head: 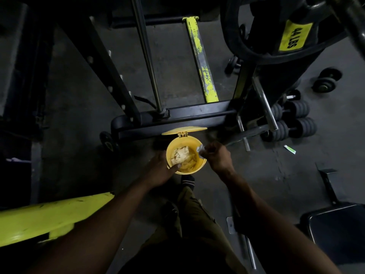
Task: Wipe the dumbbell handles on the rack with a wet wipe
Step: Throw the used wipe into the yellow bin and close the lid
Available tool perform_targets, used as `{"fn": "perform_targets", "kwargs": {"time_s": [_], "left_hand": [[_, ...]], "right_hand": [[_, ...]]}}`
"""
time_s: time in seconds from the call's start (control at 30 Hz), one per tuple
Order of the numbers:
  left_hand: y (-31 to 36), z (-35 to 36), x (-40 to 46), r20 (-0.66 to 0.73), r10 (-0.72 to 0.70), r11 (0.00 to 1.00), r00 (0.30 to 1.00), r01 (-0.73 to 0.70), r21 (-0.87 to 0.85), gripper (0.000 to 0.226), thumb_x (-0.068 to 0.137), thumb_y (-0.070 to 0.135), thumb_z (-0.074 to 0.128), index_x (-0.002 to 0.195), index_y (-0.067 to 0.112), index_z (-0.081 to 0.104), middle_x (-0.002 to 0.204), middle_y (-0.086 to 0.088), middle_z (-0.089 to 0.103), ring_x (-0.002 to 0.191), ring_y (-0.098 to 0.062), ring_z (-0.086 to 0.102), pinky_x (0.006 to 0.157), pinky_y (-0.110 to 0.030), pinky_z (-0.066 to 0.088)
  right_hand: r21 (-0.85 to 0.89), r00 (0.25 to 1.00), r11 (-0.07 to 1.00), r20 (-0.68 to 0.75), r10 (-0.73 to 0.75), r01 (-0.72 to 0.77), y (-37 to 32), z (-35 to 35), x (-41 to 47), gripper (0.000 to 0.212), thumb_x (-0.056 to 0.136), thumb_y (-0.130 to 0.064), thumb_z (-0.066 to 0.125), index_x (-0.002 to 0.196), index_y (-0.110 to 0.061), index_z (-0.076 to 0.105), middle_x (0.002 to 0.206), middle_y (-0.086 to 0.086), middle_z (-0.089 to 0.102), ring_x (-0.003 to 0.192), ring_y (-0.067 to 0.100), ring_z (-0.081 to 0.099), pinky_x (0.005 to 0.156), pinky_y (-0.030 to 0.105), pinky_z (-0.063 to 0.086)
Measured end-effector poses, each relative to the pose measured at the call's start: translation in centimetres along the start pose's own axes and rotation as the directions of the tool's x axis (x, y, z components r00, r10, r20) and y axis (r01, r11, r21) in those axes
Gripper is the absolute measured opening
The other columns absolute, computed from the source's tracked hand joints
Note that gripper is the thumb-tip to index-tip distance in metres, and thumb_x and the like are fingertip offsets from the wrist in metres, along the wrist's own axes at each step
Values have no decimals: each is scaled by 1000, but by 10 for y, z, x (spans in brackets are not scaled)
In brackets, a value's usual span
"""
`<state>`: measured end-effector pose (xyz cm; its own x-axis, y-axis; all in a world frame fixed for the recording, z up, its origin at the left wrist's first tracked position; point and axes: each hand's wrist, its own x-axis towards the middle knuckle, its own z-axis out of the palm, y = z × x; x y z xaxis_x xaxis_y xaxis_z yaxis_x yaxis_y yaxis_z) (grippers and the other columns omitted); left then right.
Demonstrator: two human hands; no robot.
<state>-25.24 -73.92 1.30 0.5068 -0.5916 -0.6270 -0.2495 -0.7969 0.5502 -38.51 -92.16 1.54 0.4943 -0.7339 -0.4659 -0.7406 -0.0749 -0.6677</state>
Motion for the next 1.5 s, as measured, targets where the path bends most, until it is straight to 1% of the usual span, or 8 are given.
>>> {"fn": "perform_targets", "kwargs": {"time_s": [0.13,0.23,0.37,0.5,0.67,0.93,1.17,1.5], "left_hand": [[4,2,0,-17,13,1000,1000,-12,21,83,94,50,65,157,10,28,162,-14,32,147,-31,33,113,-36,32],[6,-1,2,-15,3,999,1000,-2,44,83,94,51,65,156,8,29,161,-15,34,146,-32,35,112,-37,33],[6,-8,10,-22,-16,998,1000,18,67,82,93,52,66,151,6,33,158,-17,36,143,-33,37,110,-37,34],[8,-15,12,-27,0,991,1000,4,135,82,95,55,61,155,9,29,160,-12,34,145,-30,36,110,-36,33],[5,-16,10,-24,-2,987,1000,6,163,91,95,59,57,159,8,18,165,-14,24,151,-32,25,117,-40,27],[-1,-14,-9,-57,28,986,998,-18,169,94,96,59,57,160,5,16,166,-16,21,152,-31,22,119,-38,23],[-14,-9,-22,-61,16,989,998,-6,147,95,96,59,55,160,4,13,167,-18,17,153,-32,19,123,-42,20],[-15,3,-41,-77,16,991,997,-5,132,91,98,54,55,161,6,11,168,-17,14,154,-32,18,123,-41,18]], "right_hand": [[20,1000,1000,5,-16,16,1,10,10,31,77,-45,80,86,-17,67,82,-9,72,79,0,65,63,15,44],[36,1000,999,20,-20,19,-3,16,20,35,73,-31,82,100,-18,64,100,-7,69,96,13,64,79,28,48],[68,999,997,29,-23,21,-10,12,27,40,82,-16,78,116,-11,58,109,-1,60,90,12,57,73,19,37],[46,999,998,5,-33,33,-4,10,31,39,82,-18,78,115,-11,58,108,-1,61,75,2,54,59,12,35],[26,1000,999,-15,-26,27,4,9,26,41,79,-25,80,113,-17,59,113,-1,67,95,13,63,77,21,39],[81,998,995,-28,-61,63,-4,12,6,36,77,-25,81,107,-19,62,107,-4,69,97,12,65,80,25,47],[51,996,995,-36,-86,88,-10,7,-14,34,80,-21,76,111,-17,61,103,-7,64,89,7,55,70,18,34],[32,994,994,-24,-102,103,0,8,-31,38,80,-23,77,114,-19,60,100,-8,62,90,9,57,74,19,36]]}}
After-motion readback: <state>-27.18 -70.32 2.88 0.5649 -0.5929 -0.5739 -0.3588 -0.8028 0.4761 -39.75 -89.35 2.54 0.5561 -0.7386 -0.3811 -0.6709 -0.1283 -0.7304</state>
